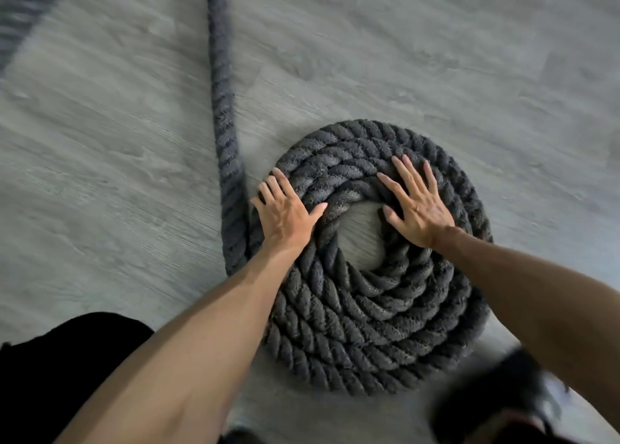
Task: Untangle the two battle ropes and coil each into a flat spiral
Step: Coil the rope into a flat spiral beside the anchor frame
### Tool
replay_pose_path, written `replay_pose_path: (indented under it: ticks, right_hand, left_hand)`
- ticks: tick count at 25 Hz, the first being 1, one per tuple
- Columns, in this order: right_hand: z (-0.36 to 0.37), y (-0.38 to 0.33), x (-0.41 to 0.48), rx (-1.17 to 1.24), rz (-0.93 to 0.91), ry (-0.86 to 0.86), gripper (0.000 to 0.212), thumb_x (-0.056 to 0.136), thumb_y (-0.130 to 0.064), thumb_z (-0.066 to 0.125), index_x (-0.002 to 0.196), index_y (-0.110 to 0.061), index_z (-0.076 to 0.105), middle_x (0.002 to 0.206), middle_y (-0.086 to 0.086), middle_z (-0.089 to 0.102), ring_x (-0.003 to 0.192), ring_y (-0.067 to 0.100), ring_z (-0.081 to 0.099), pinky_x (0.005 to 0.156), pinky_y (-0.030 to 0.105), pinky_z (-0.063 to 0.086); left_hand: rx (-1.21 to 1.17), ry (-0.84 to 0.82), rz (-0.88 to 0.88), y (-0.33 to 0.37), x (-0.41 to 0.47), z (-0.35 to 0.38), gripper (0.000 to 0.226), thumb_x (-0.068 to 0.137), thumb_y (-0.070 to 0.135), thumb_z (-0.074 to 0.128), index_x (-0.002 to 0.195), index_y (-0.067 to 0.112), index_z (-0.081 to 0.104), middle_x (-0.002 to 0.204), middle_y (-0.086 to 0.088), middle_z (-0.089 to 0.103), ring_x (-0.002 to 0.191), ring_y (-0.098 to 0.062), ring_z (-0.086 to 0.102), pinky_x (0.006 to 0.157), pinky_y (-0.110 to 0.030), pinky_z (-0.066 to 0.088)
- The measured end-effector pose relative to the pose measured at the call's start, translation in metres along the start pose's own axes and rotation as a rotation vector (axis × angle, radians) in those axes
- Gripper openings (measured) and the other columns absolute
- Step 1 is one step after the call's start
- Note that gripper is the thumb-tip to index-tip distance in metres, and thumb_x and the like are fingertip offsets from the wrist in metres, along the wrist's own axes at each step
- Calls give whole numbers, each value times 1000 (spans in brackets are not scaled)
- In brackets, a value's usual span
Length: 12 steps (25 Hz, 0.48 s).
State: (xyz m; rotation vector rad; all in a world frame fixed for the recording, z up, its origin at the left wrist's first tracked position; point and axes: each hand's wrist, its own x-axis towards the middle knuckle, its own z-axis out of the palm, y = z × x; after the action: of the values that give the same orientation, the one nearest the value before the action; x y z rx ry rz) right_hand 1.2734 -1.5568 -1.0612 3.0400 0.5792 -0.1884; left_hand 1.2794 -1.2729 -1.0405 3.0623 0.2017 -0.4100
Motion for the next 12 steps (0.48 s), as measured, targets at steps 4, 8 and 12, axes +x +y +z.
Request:
replay_pose_path:
  ticks: [4, 8, 12]
  right_hand:
    - [-4, 17, 24, -13, -79, 0, 69, 101, -56, 30, 161, -22, 21, 170, 14, 2, 157, 30, -3, 121, 64, 5]
    - [-14, 42, 72, -23, -210, -43, 69, 101, -58, 27, 162, -26, 16, 170, 13, -3, 157, 29, -6, 122, 63, 5]
    - [-19, 61, 142, -53, -364, -71, 68, 101, -61, 17, 162, -32, 10, 170, 8, -9, 157, 25, -10, 124, 60, 3]
  left_hand:
    - [109, 70, 0, 6, 8, -2, 119, 79, 86, 36, 148, -11, 26, 137, -24, 47, 121, -35, 46, 98, -47, 40]
    - [86, -1, -126, 17, 15, -8, 118, 82, 84, 33, 150, -11, 18, 142, -24, 42, 126, -36, 42, 103, -47, 38]
    - [53, -46, -275, 24, 33, -14, 116, 85, 83, 27, 151, -11, 13, 147, -24, 35, 132, -37, 36, 108, -46, 34]
